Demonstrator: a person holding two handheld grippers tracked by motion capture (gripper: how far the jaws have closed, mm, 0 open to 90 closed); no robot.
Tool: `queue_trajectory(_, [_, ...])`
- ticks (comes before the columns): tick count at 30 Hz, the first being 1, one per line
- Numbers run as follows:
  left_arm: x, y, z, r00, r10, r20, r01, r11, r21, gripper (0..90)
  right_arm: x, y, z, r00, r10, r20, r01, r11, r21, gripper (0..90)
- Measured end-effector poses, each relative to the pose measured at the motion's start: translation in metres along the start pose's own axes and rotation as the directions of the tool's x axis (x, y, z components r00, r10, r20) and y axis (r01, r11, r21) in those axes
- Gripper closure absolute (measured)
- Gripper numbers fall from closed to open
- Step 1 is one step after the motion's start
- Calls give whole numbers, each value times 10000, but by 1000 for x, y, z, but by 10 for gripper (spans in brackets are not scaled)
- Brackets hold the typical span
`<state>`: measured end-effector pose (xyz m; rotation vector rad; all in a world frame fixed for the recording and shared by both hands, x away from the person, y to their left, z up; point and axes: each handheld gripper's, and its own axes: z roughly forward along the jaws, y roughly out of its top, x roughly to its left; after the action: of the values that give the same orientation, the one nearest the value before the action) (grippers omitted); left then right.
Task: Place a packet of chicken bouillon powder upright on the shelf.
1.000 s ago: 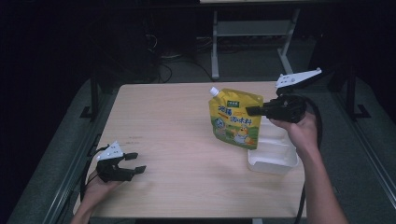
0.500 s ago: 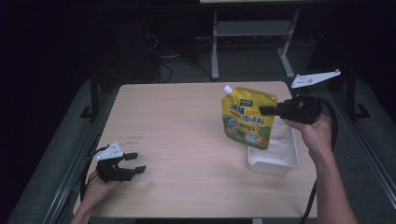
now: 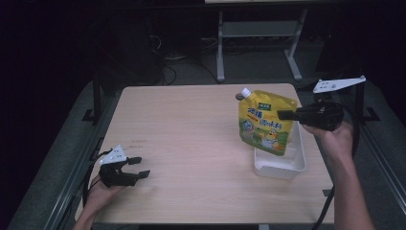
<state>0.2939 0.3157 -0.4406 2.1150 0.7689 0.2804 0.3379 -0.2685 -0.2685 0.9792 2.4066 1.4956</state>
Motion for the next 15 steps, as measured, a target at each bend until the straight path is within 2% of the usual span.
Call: queue_trajectory(15, [0,0,1,10000,-6,22,6,10000,35,330,-8,-15,-16,9994,265,232,-262,9996,-133,899])
